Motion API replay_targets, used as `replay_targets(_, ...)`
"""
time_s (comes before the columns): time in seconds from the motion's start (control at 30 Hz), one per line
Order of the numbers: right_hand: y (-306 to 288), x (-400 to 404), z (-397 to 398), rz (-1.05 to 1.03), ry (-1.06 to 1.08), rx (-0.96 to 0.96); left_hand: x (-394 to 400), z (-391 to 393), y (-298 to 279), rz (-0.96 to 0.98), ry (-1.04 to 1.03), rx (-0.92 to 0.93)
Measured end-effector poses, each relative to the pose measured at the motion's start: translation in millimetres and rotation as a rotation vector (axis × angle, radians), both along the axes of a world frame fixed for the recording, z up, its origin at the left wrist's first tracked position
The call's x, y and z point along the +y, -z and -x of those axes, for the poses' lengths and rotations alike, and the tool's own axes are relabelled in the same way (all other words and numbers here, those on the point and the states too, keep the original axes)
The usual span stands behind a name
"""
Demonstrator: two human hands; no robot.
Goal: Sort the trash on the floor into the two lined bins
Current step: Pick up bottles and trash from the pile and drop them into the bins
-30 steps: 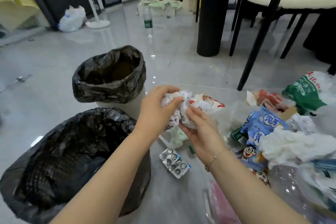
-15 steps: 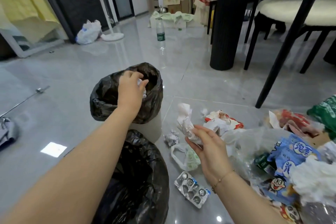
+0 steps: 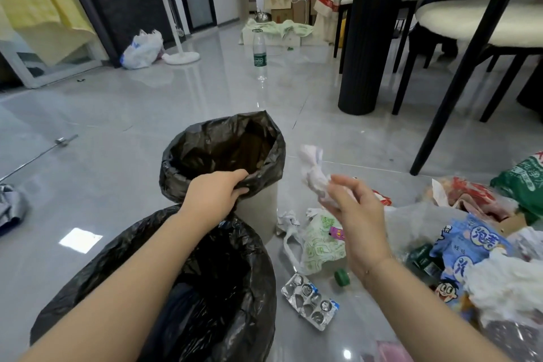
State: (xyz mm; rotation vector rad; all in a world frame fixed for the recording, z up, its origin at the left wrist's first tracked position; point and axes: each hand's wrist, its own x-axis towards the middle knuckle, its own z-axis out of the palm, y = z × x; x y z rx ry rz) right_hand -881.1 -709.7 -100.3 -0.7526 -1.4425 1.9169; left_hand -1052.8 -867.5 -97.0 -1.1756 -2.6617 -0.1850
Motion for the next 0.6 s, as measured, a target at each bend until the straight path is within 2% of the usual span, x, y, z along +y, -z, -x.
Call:
replay_targets(0.13,-38,2,56,-0.277,-0.076,-0.007,-10,-16,2,-0.062,0.103,-0.043)
replay_targets(0.3,-50,-4,102,-0.542,-0.215,-0.225,-17,-32,2,-0.18,0.14,-0.053)
replay_targets(0.4,-42,-3,78,-0.564,-0.17,-0.212,-17,-45,4,-0.121,0.09,-0.046)
replay_targets(0.53,-19,2,22,-0.469,-0.176,-0.122,-7,-84,4,-0.31,0.144,-0.016)
replay_targets(0.6,1,10,-3,-0.397,-0.154,-0.13,10,-112,4,-0.343,0.159,-0.07)
